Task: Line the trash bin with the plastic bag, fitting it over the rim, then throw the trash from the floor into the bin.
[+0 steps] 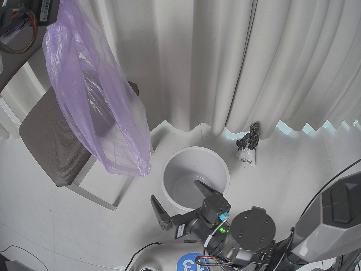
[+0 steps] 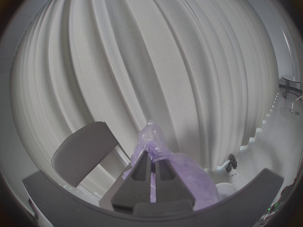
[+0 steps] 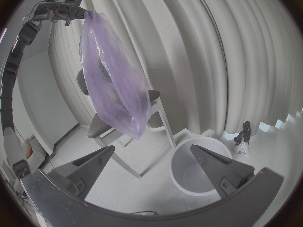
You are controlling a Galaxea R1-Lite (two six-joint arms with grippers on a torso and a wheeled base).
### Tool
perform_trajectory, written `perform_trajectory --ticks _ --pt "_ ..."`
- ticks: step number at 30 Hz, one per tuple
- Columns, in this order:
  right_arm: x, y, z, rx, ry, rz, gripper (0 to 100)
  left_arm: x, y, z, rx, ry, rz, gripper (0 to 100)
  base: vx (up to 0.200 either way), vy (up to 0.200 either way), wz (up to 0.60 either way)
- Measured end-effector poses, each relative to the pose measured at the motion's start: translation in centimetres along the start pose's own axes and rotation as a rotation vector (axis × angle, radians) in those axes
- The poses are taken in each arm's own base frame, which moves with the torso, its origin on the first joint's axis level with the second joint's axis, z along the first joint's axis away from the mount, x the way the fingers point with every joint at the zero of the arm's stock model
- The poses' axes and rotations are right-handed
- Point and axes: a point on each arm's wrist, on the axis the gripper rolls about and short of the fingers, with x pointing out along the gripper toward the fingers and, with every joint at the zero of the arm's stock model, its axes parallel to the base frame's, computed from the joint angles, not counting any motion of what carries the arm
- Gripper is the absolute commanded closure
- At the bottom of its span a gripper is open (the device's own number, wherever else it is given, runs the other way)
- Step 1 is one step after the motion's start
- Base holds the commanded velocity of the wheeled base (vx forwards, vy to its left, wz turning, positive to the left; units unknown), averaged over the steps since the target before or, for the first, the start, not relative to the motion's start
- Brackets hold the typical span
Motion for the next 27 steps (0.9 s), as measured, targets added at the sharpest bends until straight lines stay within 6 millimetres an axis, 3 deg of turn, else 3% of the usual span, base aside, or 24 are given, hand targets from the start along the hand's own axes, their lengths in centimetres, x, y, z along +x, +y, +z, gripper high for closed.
perform_trajectory --ticks 14,27 --pt "2.9 2.5 -0.6 0.143 -0.065 -0.001 0 -0.7 -1.1 0.0 -0.039 -0.018 -0.016 100 0.0 0.0 0.0" --pt "5.0 1.3 -0.6 0.151 -0.101 -0.063 0 -1.1 -0.8 0.2 -0.051 -0.03 -0.025 100 0.0 0.0 0.0"
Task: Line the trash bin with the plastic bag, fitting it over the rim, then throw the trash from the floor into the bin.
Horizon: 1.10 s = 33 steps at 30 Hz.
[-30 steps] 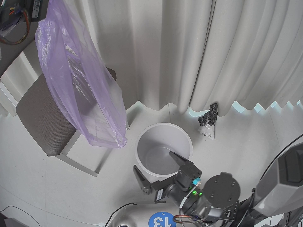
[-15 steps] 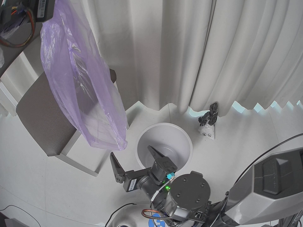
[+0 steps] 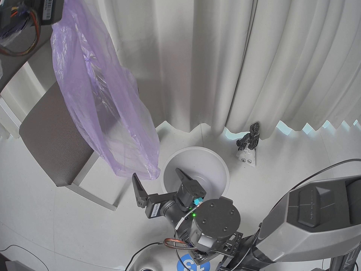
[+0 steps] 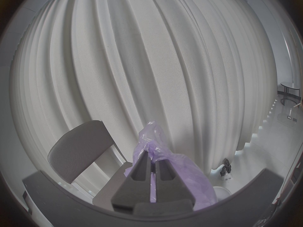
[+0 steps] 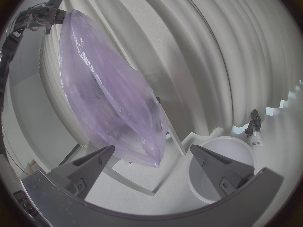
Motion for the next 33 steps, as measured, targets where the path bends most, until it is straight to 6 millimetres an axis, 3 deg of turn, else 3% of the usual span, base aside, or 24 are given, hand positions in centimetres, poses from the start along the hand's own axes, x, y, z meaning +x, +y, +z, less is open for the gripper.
perform_trajectory --ticks 10,33 --pt "1.8 -0.9 1.2 0.011 -0.051 -0.063 0 -1.6 -0.2 1.3 -0.016 -0.027 -0.026 100 0.0 0.0 0.0" --pt "2.6 -1.2 1.4 0.02 -0.074 -0.085 0 -2.1 -0.1 2.2 -0.107 -0.079 -0.027 100 0.0 0.0 0.0"
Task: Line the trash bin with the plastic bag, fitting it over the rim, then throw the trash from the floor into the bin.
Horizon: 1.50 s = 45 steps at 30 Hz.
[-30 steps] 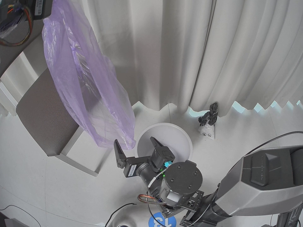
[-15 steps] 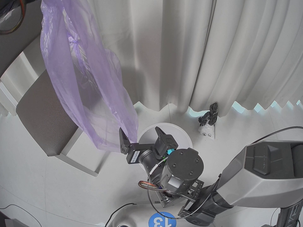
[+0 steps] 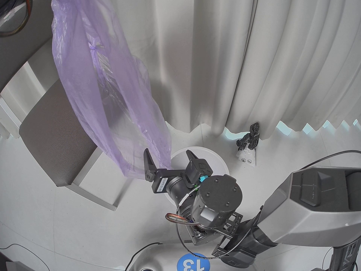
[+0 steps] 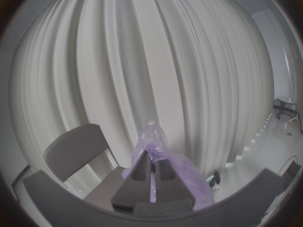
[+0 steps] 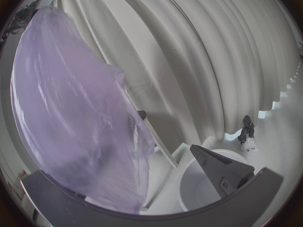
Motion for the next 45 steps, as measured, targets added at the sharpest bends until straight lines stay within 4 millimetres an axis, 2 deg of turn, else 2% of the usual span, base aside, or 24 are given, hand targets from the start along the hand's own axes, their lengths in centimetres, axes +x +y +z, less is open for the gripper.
perform_trajectory --ticks 21,45 --pt "0.4 -1.0 -0.5 -0.026 0.015 -0.027 0 -0.1 0.1 -0.2 0.0 0.0 0.001 100 0.0 0.0 0.0" --pt "0.3 -1.2 -0.4 -0.038 0.017 -0.029 0 -0.3 0.4 -0.4 0.002 0.002 0.003 100 0.0 0.0 0.0"
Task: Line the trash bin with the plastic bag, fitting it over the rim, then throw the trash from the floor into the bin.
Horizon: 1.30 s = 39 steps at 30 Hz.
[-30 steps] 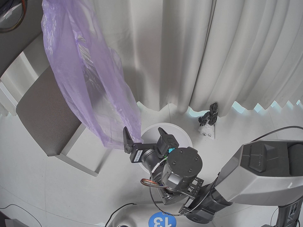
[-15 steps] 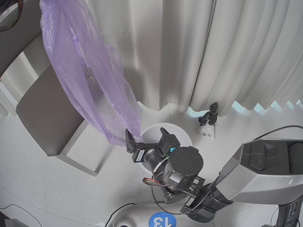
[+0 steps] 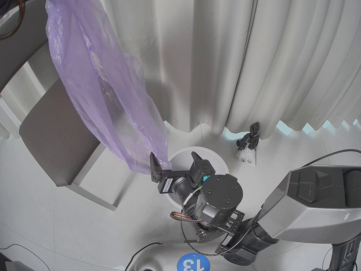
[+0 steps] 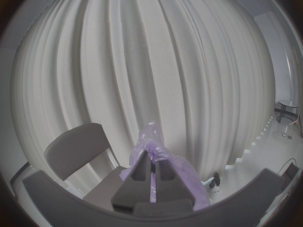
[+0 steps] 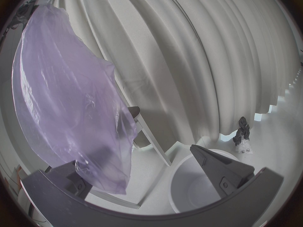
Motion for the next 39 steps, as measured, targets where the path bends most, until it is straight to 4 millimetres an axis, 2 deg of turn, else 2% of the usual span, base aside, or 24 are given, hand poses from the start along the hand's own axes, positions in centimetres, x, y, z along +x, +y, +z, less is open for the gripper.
perform_trajectory --ticks 6,7,29,39 --pt "0.0 0.0 0.1 -0.005 -0.001 0.0 0 0.0 -0.1 -0.1 0.004 0.001 -0.003 100 0.0 0.0 0.0" --pt "0.0 0.0 0.1 -0.005 -0.002 0.0 100 0.0 -0.1 -0.2 0.005 0.002 -0.003 100 0.0 0.0 0.0" --pt "0.0 0.1 0.3 -0.001 -0.006 0.003 100 -0.2 0.0 -0.5 0.013 0.011 0.001 100 0.0 0.0 0.0" --pt "-0.3 -0.1 0.9 -0.002 -0.01 0.002 100 -0.3 -0.3 -1.4 0.044 0.028 -0.005 100 0.0 0.0 0.0"
